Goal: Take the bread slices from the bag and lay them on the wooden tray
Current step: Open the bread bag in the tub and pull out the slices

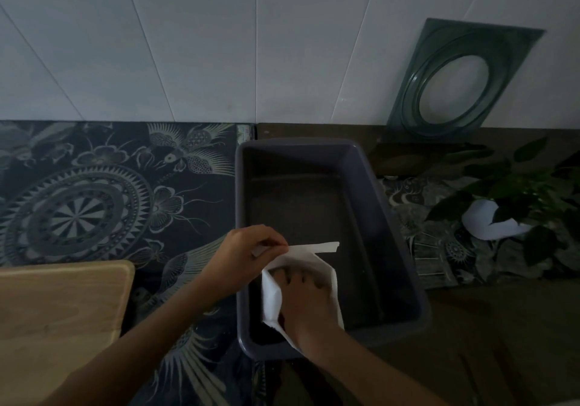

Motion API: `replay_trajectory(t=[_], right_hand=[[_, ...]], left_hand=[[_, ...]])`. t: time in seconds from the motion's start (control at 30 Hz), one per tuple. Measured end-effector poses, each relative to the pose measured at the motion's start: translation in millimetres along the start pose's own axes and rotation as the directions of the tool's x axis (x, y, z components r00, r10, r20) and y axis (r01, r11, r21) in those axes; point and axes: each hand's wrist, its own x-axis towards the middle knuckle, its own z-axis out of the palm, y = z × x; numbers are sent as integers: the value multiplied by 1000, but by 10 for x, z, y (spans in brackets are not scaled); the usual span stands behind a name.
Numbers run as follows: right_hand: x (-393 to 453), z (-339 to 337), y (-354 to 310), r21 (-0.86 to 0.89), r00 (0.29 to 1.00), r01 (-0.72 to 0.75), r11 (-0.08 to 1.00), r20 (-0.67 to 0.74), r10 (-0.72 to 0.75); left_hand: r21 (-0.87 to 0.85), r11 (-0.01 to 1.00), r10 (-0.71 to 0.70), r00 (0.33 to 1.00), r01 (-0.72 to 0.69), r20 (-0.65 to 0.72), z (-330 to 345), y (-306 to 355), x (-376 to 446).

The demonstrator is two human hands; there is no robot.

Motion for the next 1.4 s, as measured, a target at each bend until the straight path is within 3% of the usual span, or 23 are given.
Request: replay_trajectory(t=[0.43, 0.7, 1.13, 1.3, 1.4], right_hand=[[-323, -431, 74, -67, 982, 106, 992, -148, -115], [-579, -792, 205, 105, 946, 178, 978, -293, -141], [-891, -1344, 533, 250, 916, 304, 919, -342, -210], [-969, -1434, 701, 319, 876, 391, 863, -418, -242], [-1002, -1501, 804, 390, 858, 442, 808, -447, -253]], left_hand=[[32, 997, -68, 998, 68, 9, -34, 15, 74], [19, 994, -109, 993, 109, 36, -27, -31, 120], [-55, 979, -191, 980, 194, 59, -86, 31, 81], [-166, 962, -212, 976, 217, 48, -188, 292, 52], [-339, 919, -196, 980, 200, 45, -289, 460, -1]])
